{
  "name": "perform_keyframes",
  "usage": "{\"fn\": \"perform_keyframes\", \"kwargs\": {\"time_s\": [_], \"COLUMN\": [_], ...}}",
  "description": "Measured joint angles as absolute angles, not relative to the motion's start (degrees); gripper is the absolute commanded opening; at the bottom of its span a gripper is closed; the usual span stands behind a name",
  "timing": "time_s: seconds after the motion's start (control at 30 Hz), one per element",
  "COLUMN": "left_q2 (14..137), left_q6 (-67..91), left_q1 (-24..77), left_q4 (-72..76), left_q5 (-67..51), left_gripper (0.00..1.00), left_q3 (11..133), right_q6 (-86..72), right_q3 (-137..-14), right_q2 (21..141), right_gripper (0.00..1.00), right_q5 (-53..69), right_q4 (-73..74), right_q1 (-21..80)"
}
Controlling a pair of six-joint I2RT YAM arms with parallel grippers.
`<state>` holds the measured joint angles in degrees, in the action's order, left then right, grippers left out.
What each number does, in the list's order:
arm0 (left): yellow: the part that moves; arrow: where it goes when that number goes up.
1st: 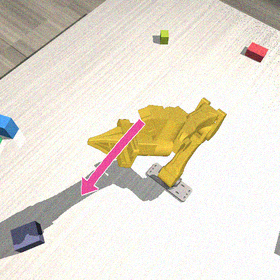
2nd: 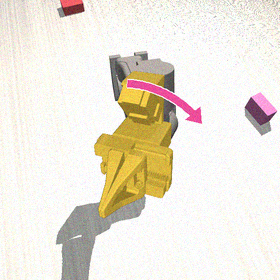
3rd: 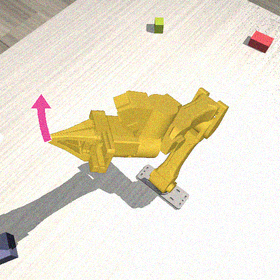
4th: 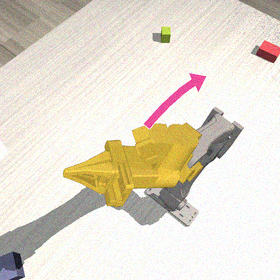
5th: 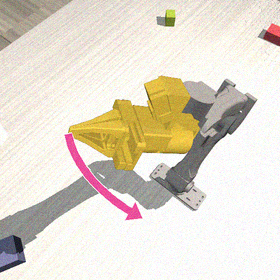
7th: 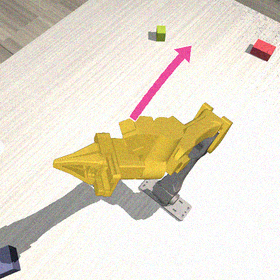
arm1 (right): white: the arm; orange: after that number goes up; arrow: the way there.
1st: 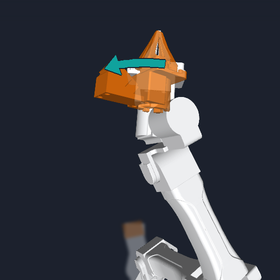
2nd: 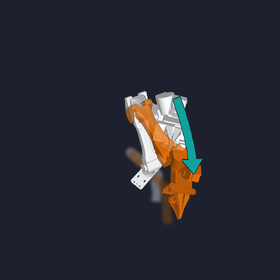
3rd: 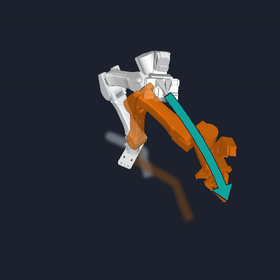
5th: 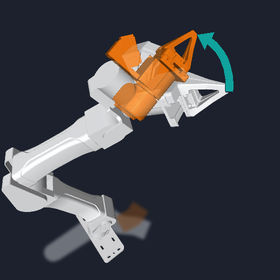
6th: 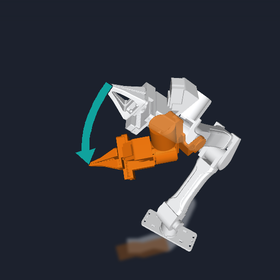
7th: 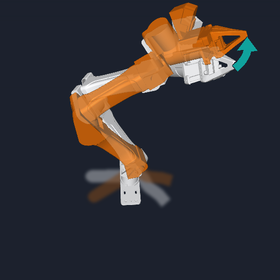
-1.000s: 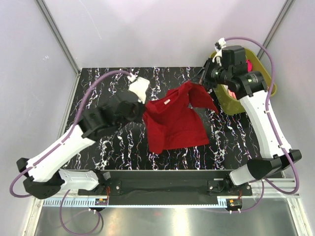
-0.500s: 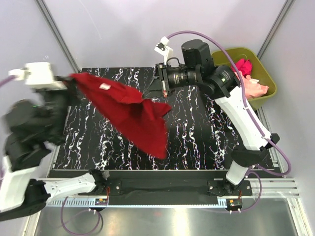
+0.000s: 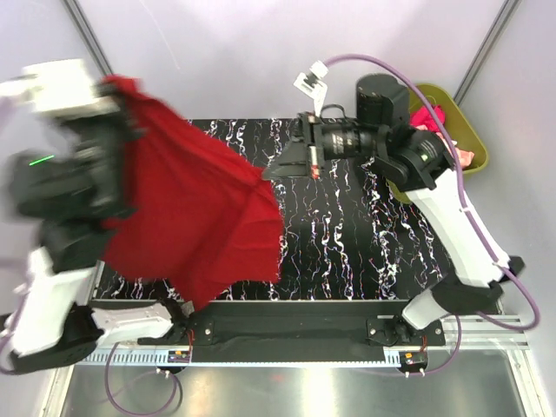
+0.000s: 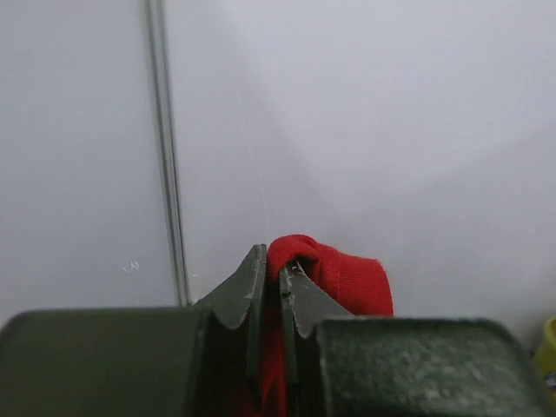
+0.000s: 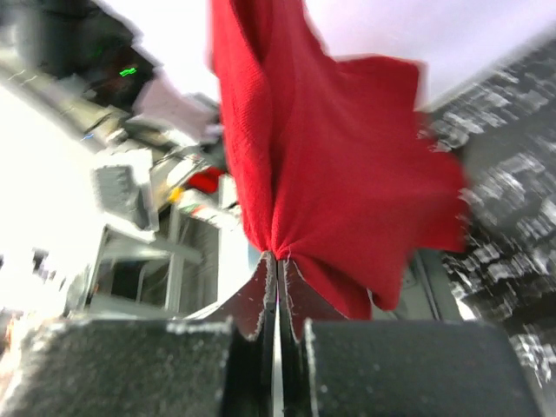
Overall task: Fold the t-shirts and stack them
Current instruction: Flatten the tshirt out
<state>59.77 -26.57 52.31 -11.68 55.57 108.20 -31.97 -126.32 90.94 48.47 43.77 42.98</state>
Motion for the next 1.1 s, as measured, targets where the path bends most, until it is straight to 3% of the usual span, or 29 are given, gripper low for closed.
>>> {"fn": "perform_keyframes", "kwargs": {"time_s": [0.27,0.33,0.37,0.4,0.47,0.53,0.57,0.6,0.67,0.93,1.1], "left_q2": [84.0,93.9,98.8,103.3,111.0,115.5,116.0,115.7,112.0,74.2,65.4], "left_q6": [-16.9,-13.3,-11.6,-9.8,-5.5,-2.5,-1.4,-0.2,1.8,11.0,20.7], "left_q1": [41.3,39.7,39.2,38.9,38.4,38.3,38.3,38.2,38.2,35.6,31.6], "left_q4": [-13.8,-16.6,-17.6,-18.7,-25.3,-31.2,-34.4,-37.4,-40.4,-44.9,-47.3], "left_q5": [40.7,36.0,34.1,32.8,31.6,31.0,30.6,30.3,29.6,21.0,14.5], "left_gripper": [0.06,0.19,0.32,0.65,0.79,0.94,0.98,0.98,0.99,0.88,0.89], "left_q3": [102.5,105.1,106.6,107.7,111.2,113.5,113.5,113.3,110.8,80.8,64.0], "right_q6": [-32.5,-32.7,-32.8,-33.1,-33.5,-33.1,-32.7,-32.2,-31.1,-28.3,-28.8], "right_q3": [-93.4,-87.3,-84.3,-81.7,-77.9,-76.9,-76.9,-76.9,-76.8,-75.3,-76.1], "right_q2": [74.5,73.0,72.8,73.0,75.3,79.4,81.4,83.1,84.4,86.0,95.8], "right_gripper": [0.00,0.01,0.02,0.14,0.46,0.64,0.71,0.78,0.80,0.77,0.77], "right_q5": [34.0,26.9,23.7,20.6,15.7,11.0,9.1,7.2,4.8,9.2,11.8], "right_q4": [46.4,48.8,49.3,50.5,52.8,56.1,57.1,58.0,59.4,56.2,51.6], "right_q1": [27.1,25.2,24.0,22.5,17.8,13.5,12.1,11.3,11.1,12.2,17.4]}}
